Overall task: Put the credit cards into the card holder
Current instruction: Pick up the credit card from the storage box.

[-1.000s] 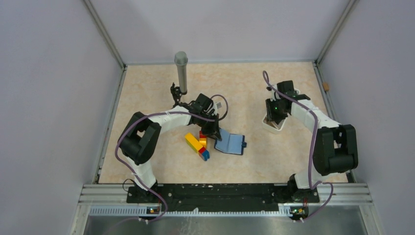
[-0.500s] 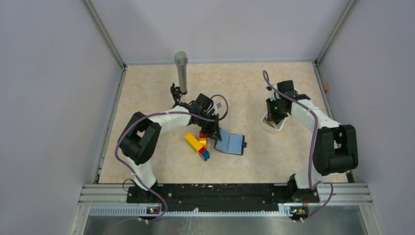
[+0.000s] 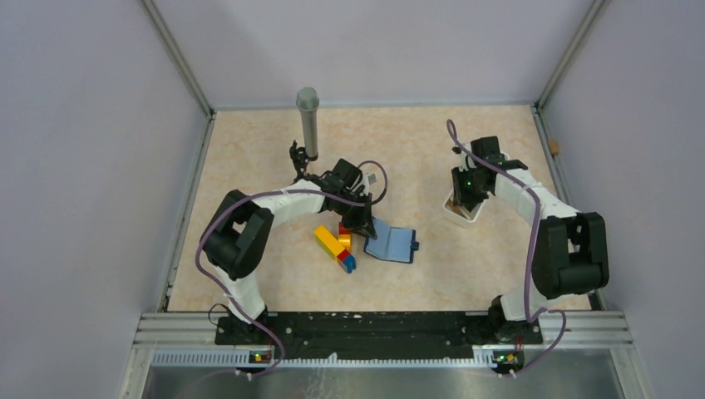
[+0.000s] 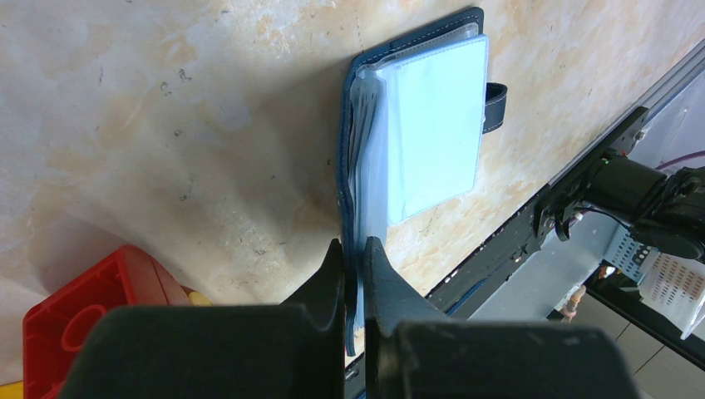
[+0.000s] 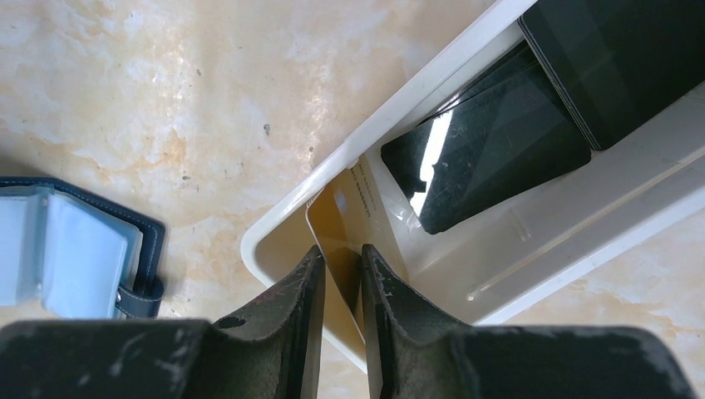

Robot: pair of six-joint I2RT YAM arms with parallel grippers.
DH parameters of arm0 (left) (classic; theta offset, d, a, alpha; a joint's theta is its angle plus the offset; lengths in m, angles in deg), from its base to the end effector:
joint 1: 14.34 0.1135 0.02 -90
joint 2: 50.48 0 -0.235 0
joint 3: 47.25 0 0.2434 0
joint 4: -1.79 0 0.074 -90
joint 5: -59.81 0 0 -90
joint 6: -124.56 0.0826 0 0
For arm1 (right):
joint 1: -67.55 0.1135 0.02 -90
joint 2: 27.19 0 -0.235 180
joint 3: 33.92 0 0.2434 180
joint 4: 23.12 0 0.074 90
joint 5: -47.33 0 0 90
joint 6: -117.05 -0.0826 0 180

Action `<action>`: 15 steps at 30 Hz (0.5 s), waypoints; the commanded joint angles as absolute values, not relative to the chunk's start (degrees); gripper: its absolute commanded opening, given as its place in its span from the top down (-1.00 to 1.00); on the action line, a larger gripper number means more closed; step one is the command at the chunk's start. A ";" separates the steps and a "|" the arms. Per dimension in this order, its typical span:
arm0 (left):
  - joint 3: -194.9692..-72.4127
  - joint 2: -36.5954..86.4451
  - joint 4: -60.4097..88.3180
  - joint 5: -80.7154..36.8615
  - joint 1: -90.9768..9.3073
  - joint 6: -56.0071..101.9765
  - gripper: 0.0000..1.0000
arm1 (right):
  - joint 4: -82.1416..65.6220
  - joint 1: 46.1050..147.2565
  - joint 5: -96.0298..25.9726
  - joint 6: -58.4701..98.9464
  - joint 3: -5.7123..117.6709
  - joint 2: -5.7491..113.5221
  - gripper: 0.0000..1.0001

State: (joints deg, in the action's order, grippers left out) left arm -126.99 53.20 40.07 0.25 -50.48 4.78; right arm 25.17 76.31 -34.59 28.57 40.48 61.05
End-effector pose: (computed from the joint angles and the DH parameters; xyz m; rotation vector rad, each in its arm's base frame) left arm 0.2707 -0.2495 0.1146 0.3487 2.8278 -1.0314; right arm 0.3164 0.0605 0.1525 -0.2843 2.6412 0.2288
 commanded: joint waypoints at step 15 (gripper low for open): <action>-128.91 54.46 39.96 0.40 -50.34 6.44 1.00 | 25.90 76.13 -31.40 28.28 43.45 57.59 0.62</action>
